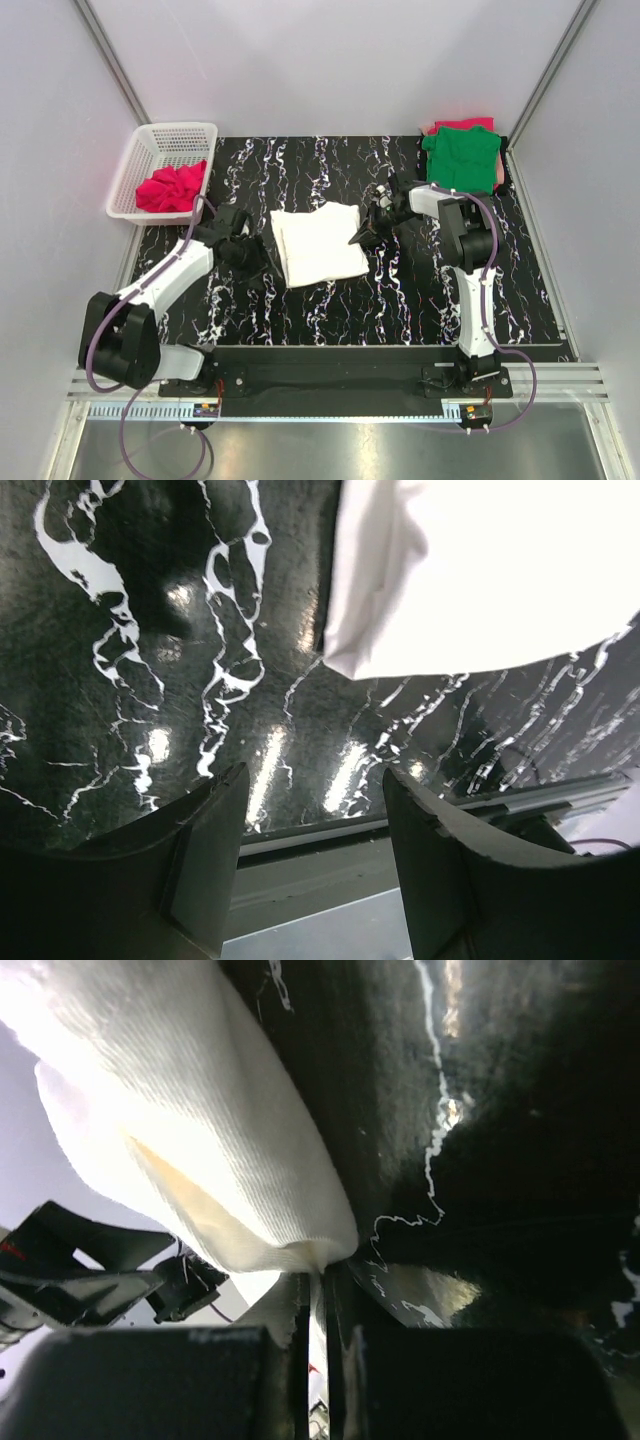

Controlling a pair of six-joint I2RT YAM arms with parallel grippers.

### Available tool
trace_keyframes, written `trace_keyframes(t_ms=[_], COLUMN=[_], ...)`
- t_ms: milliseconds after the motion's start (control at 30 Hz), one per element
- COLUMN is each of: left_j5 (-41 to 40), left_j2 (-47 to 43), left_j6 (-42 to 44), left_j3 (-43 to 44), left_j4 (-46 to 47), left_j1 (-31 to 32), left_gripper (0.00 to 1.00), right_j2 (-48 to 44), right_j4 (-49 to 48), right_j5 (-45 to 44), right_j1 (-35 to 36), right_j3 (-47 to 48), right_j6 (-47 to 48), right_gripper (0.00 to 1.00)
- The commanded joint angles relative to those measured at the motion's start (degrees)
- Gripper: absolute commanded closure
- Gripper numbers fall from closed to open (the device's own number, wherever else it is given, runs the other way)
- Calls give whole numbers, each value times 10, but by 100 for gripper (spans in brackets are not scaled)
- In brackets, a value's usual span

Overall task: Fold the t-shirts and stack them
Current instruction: Neatly place the folded tshirt to the corner

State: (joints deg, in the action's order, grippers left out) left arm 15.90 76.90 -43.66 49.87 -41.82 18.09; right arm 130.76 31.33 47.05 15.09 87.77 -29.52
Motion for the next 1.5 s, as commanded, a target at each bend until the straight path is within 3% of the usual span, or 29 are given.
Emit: trace_keyframes(t_ms=[0, 133, 833, 1467], left_j5=[33, 44, 40, 38], left_j2=[-34, -65, -98, -77], left_j6=[-17, -25, -23, 1], left_j3=[-17, -21, -39, -46], left_j4=[10, 10, -5, -5], left_j1=[-2, -2, -2, -2], left_gripper=[39, 39, 39, 39], right_j2=[5, 27, 144, 115], right_j4=[7, 85, 257, 315], right_j5=[-112, -117, -179, -222], right_j1=[10, 11, -49, -101], right_j3=[53, 147, 491, 531], right_j6=[-12, 9, 60, 113], right_gripper=[100, 100, 100, 100])
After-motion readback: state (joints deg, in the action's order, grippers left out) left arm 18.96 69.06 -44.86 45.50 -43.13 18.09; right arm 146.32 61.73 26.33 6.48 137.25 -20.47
